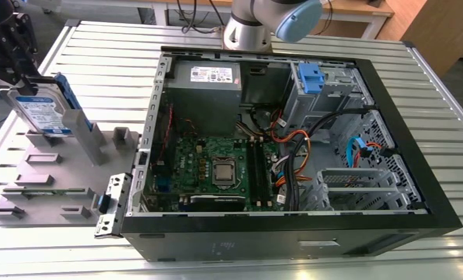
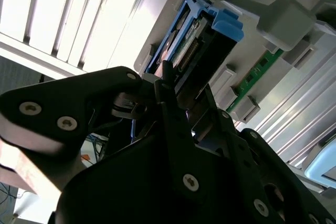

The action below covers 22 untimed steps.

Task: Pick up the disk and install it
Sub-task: 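Pick up the disk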

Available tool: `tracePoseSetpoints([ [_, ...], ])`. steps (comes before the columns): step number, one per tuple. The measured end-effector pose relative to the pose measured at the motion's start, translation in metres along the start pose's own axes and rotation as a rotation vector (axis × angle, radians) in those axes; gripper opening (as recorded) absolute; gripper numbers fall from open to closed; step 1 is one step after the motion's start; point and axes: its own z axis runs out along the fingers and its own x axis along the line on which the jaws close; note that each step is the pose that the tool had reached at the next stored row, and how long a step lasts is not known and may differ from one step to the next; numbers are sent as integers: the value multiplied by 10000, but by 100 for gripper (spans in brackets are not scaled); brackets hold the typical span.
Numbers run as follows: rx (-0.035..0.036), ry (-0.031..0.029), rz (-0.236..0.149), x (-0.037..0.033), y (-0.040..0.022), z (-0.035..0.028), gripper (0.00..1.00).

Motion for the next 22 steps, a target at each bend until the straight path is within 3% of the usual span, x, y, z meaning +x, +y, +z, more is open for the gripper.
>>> tracePoseSetpoints([
  [22, 1, 0, 0, 0, 2, -155, 35],
])
